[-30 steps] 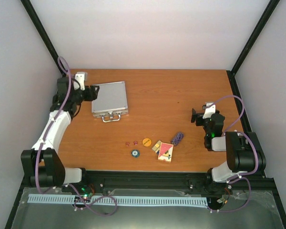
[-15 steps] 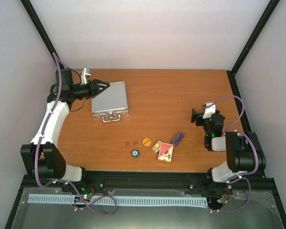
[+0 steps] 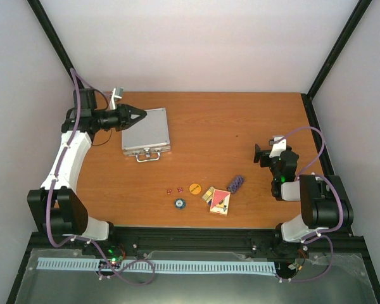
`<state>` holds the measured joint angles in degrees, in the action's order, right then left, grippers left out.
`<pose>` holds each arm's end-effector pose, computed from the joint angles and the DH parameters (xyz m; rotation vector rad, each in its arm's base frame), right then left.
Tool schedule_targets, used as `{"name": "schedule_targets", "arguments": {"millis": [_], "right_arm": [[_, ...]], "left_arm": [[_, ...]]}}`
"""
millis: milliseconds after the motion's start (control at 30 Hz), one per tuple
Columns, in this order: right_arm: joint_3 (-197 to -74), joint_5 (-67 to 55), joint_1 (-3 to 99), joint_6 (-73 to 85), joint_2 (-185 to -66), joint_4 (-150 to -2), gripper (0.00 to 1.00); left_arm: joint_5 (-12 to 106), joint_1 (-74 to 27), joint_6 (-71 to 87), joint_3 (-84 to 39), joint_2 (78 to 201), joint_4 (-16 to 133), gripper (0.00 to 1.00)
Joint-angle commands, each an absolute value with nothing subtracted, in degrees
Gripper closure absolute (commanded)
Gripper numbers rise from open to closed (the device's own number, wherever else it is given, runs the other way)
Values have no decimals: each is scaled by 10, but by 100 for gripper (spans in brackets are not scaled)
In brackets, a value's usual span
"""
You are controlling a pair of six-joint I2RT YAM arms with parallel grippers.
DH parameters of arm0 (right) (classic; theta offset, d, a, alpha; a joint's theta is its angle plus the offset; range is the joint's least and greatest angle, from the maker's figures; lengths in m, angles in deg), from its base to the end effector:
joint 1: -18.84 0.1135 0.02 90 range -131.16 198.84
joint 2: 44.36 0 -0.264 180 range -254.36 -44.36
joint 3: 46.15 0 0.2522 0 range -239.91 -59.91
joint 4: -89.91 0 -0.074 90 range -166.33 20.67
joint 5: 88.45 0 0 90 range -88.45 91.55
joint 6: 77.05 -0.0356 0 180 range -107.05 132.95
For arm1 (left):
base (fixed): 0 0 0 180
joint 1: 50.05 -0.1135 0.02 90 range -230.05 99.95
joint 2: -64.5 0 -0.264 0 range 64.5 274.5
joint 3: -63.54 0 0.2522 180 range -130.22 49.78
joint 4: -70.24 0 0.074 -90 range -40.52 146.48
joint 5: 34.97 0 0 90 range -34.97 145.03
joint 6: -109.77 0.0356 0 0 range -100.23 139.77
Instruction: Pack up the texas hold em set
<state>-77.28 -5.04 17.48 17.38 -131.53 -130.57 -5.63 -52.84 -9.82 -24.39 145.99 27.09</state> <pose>0.2532 -0.0019 0.1387 -0.1296 1.8361 0.0352 0.3060 -0.0162 0.3482 0.0064 2.1646 -1.4236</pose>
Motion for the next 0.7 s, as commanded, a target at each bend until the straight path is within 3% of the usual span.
{"name": "schedule_targets", "arguments": {"millis": [0,233,367,667], "right_arm": [[-779,-43,170,170,-1315,-1342,0],[-779,-43,170,170,-1316,-1342,0],[-780,-43,170,170,-1315,-1342,0],[-781,-43,171,170,-1316,-1340,0]], "left_arm": [[-88,-527,-127,-277,1460,272,99],[-76,-527,-321,-289,1459,282,99],[-53,-526,-447,-282,1433,363,99],[-42,-525,-568,-331,1441,282,99]]}}
